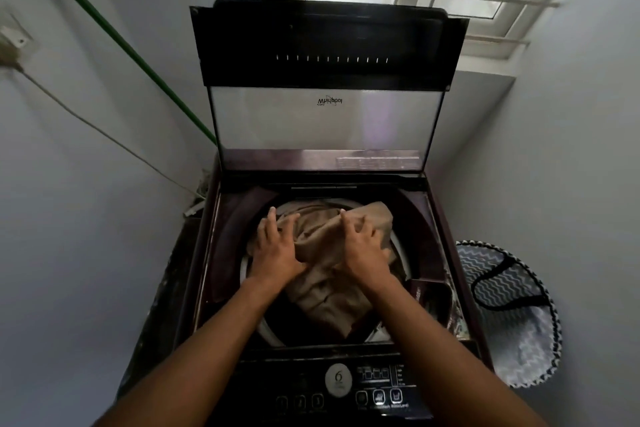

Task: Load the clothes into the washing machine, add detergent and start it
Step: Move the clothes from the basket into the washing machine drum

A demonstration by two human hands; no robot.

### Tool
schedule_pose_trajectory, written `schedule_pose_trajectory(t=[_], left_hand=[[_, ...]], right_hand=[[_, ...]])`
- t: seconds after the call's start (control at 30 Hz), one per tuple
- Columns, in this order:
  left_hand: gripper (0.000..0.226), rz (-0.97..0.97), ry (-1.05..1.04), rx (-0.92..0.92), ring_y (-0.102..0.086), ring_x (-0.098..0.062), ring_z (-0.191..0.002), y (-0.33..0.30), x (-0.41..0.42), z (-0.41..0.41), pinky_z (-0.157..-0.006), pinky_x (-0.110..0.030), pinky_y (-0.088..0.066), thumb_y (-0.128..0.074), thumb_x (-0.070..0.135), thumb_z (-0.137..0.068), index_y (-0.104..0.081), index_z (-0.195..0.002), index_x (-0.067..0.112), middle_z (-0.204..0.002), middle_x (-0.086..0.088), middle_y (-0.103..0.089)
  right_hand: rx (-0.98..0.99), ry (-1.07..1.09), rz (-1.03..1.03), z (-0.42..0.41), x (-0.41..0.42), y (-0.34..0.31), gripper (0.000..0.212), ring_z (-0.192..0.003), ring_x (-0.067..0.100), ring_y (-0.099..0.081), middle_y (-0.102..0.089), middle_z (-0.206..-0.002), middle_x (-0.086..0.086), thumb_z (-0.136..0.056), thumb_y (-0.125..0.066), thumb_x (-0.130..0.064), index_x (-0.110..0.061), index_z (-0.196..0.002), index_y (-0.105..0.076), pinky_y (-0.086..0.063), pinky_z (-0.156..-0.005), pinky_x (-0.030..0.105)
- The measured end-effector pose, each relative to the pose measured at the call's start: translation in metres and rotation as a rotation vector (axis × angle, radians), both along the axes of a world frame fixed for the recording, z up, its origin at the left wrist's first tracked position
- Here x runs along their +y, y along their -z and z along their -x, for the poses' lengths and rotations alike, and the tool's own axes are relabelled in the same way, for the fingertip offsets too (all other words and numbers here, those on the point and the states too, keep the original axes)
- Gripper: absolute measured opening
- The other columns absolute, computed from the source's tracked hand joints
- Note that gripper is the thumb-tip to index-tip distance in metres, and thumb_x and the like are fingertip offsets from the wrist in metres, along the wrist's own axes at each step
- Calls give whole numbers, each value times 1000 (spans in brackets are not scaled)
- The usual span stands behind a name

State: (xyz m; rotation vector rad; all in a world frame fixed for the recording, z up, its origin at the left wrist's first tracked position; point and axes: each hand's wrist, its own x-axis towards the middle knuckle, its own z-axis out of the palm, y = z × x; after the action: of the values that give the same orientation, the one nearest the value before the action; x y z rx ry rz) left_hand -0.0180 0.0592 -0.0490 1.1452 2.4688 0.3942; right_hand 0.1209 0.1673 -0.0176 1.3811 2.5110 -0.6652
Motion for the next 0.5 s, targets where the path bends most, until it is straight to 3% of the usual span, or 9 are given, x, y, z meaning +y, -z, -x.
schedule_pose_trajectory(t=[0.1, 0.2, 0.5], left_hand=[[110, 177, 29, -154, -24, -49, -141, 22, 11, 11, -115, -50, -31, -84, 51, -63, -20, -152, 41, -159, -17, 3], [102, 257, 52, -247, -39, -50, -131, 41, 17, 16, -114, -47, -35, -80, 56, -67, -21, -149, 43, -150, -17, -11], [88, 302, 64, -381, -46, -48, -126, 92, 33, 0, -107, -43, -40, -71, 46, -81, -17, -149, 33, -147, -27, -22]], right_hand=[[-65, 22, 178, 0, 11, 32, 78, -143, 54, -7, 11, -162, 18, -99, -38, -14, -43, -152, 12, -23, -107, 71], [-115, 66, 314, -1, 13, 65, 79, -144, 52, -4, 7, -161, 18, -100, -43, -25, -35, -153, 15, -18, -112, 67], [-261, 230, 416, 3, 29, 133, 85, -143, 48, -14, -2, -160, 18, -95, -52, -41, -23, -155, 6, -21, -114, 57]])
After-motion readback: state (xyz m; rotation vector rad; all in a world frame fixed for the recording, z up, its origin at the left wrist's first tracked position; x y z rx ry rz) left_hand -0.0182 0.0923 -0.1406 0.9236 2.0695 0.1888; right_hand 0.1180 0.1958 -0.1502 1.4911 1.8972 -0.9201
